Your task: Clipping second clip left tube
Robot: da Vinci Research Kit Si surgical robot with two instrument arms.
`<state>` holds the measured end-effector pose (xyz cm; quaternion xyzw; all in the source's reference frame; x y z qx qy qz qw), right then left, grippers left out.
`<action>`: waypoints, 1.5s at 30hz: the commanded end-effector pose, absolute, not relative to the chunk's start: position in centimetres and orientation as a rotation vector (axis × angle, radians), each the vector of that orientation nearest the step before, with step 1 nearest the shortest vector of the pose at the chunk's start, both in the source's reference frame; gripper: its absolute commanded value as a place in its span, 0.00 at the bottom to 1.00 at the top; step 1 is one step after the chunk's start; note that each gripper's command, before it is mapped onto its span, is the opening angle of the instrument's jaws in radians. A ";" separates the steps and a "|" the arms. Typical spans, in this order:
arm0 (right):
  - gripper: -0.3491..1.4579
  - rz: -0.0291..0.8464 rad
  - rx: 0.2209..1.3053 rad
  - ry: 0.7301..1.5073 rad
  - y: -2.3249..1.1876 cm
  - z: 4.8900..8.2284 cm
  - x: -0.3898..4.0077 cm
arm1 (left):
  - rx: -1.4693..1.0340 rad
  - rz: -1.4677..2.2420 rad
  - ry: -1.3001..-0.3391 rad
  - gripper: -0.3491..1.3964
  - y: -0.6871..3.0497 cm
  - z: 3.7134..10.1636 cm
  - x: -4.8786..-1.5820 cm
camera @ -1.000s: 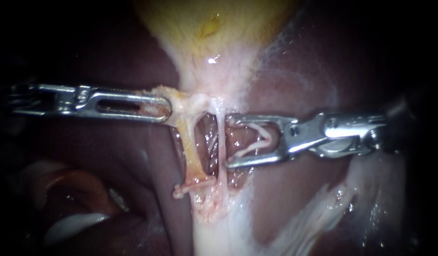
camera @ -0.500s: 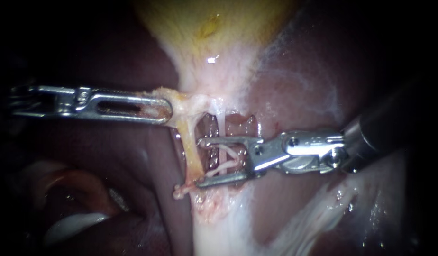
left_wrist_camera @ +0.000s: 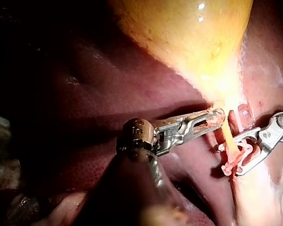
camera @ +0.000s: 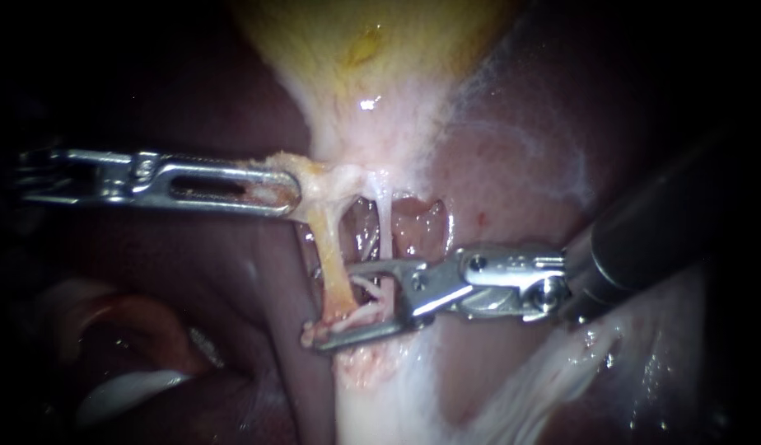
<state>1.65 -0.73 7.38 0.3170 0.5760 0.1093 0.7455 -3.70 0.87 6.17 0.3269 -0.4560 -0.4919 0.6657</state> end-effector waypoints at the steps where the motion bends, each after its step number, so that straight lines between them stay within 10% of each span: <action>1: 0.45 0.245 0.702 1.262 -0.74 7.39 1.68 | 0.738 -1.111 -1.029 0.00 0.87 6.18 -3.70; 11: 0.36 0.315 0.763 1.230 -0.84 7.51 1.74 | 0.738 -1.111 -1.029 0.00 0.86 6.18 -3.71; 21: 0.00 0.384 0.809 1.191 -0.69 7.48 1.57 | 0.738 -1.111 -1.029 0.00 0.87 6.19 -3.70; 45: 0.00 0.412 0.842 1.132 -0.71 7.49 1.50 | 0.739 -1.109 -1.029 0.00 0.89 6.22 -3.69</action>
